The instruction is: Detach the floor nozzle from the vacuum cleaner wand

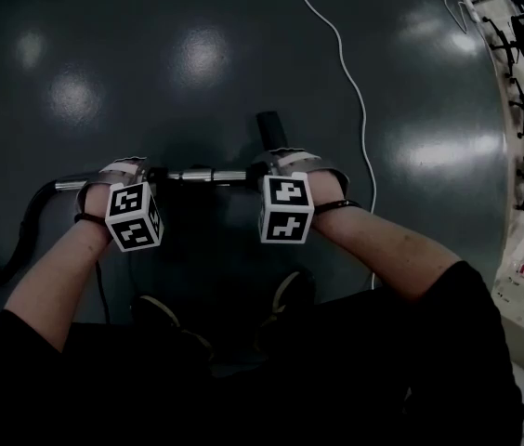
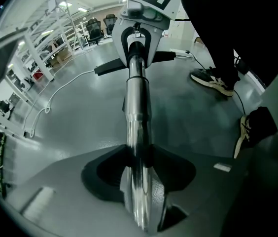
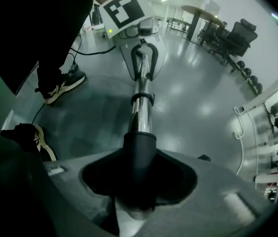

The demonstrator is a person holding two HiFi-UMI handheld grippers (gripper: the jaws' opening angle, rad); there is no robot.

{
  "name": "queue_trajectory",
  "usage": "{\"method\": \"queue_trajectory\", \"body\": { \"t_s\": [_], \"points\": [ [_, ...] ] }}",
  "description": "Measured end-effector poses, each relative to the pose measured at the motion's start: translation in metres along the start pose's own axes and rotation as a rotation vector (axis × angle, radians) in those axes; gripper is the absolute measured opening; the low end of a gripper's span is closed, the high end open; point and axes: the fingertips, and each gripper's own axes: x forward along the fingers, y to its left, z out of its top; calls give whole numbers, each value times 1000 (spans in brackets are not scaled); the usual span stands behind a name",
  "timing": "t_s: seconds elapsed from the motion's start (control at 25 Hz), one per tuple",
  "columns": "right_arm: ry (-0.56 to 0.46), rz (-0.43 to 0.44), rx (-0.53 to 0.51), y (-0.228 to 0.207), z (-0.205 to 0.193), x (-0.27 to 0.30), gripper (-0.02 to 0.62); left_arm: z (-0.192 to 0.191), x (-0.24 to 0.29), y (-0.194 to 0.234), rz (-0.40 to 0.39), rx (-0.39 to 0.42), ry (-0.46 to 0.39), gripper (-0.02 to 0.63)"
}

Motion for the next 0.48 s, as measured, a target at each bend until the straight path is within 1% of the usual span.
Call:
{"method": "queue_trajectory", "body": {
  "t_s": [0.12, 0.16, 0.24, 0.36, 0.4, 0.48],
  "points": [
    [-31, 12, 14, -1, 7, -6, 166, 4, 9, 0, -1, 9, -5, 189],
    [-33, 9, 14, -2, 8, -7, 166, 4, 11, -1, -8, 11, -3, 172],
    [-44, 7, 16, 0, 9, -8, 166, 5, 10, -2, -15, 10, -1, 170],
    [-87, 19, 37, 1, 14, -12, 166, 4, 8, 0, 6, 10, 4, 167],
    [-99, 33, 52, 0, 15, -12, 166, 3, 7, 2, 18, 13, 10, 167],
    [-117, 87, 99, 1, 19, -11, 166, -1, 5, 5, 41, 23, 29, 166]
  ]
}}
